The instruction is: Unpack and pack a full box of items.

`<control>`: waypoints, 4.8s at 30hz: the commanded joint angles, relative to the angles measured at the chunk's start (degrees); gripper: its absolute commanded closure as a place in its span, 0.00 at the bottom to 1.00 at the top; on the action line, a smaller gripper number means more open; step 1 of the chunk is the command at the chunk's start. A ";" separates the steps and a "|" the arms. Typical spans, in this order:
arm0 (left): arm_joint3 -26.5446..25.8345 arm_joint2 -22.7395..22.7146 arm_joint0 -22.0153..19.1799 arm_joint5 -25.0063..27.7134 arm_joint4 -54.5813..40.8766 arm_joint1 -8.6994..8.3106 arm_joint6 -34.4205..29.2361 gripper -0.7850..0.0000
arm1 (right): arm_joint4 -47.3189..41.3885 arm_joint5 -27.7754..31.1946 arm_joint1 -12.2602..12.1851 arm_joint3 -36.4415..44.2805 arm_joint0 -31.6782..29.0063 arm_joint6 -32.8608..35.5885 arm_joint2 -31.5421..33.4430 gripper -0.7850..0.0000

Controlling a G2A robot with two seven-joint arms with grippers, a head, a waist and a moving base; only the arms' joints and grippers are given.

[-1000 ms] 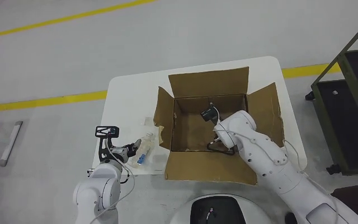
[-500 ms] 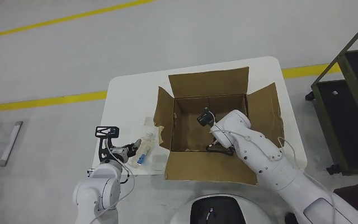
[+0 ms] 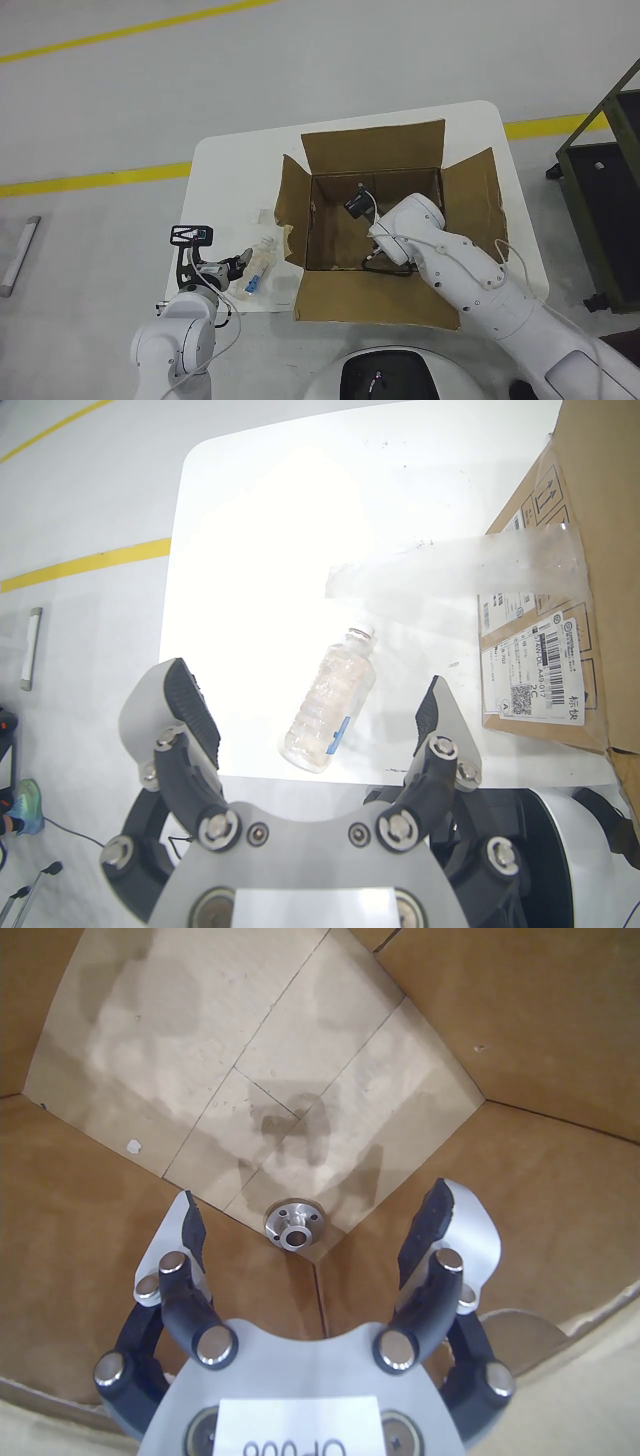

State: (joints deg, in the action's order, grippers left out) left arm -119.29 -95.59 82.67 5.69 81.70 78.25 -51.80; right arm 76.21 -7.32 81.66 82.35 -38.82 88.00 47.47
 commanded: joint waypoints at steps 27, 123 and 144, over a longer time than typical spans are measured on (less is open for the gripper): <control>0.00 0.00 0.00 0.00 0.00 0.00 0.00 0.00 | 2.07 -0.55 -2.26 0.83 -4.68 0.00 -1.16 0.32; 0.00 0.00 0.00 0.00 0.00 0.00 0.00 0.00 | -6.89 -8.96 -10.60 8.23 3.64 0.00 -14.65 0.00; 0.00 0.00 0.00 0.00 0.00 0.00 0.00 0.00 | -6.26 -7.81 -10.64 8.57 1.52 0.00 -13.83 0.00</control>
State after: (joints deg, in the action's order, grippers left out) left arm -119.29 -95.59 82.67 5.69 81.70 78.25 -51.80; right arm 69.91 -15.26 71.02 91.14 -37.18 88.01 33.62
